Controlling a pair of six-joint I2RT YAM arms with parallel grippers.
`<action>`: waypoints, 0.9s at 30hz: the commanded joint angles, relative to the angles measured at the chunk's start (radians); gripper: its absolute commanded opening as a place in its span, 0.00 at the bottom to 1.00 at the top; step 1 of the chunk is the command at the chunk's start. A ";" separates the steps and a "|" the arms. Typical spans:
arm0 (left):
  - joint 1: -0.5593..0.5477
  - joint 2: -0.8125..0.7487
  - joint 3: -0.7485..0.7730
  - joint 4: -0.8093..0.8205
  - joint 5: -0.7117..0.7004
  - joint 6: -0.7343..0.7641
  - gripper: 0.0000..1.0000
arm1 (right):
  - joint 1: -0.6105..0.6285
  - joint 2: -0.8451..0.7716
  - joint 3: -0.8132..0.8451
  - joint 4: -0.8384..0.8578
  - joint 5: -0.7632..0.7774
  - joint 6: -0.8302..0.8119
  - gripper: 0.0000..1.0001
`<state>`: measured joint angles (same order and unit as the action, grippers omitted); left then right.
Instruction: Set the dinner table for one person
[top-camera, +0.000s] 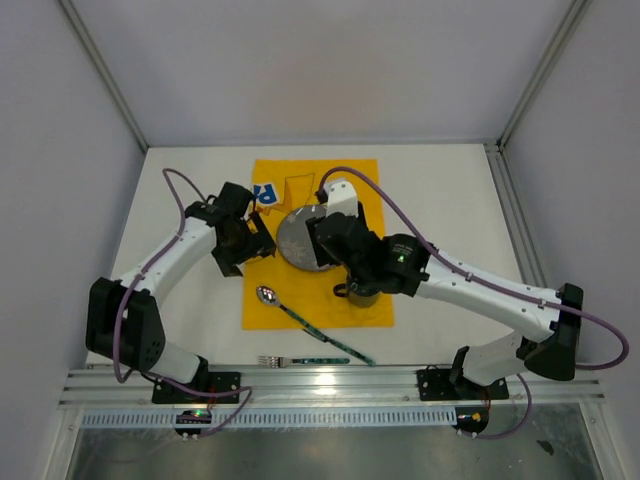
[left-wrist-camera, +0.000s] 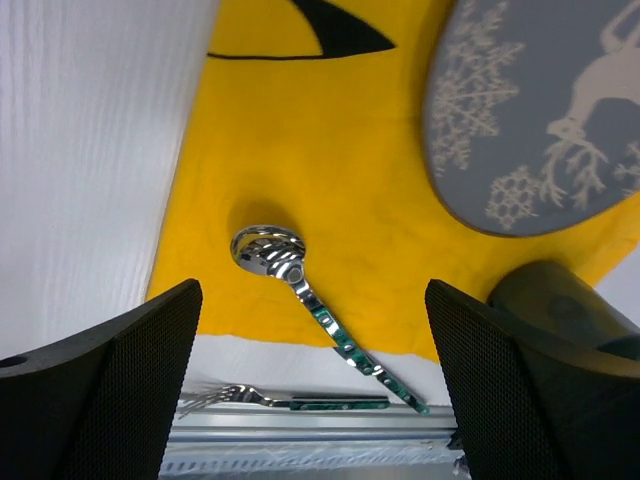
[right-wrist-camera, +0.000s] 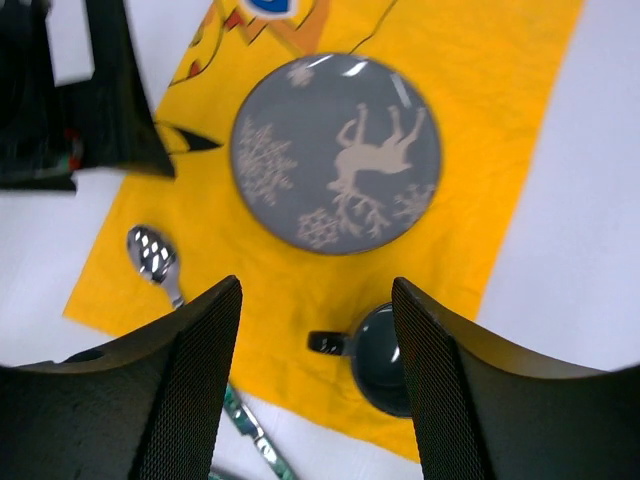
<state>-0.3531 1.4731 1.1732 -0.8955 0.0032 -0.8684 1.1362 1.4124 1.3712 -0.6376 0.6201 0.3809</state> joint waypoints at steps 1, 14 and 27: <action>-0.015 0.029 -0.059 -0.037 -0.009 -0.171 0.95 | -0.056 -0.016 0.061 -0.056 0.171 -0.005 0.66; -0.251 0.190 -0.024 0.032 -0.132 -0.624 0.95 | -0.148 -0.156 0.005 0.006 0.033 -0.168 0.66; -0.472 0.291 0.132 -0.247 -0.190 -0.899 0.95 | -0.164 -0.222 -0.069 0.033 -0.034 -0.197 0.66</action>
<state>-0.8230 1.7859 1.2739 -1.0035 -0.1394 -1.6691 0.9787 1.2194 1.3128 -0.6476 0.6090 0.1932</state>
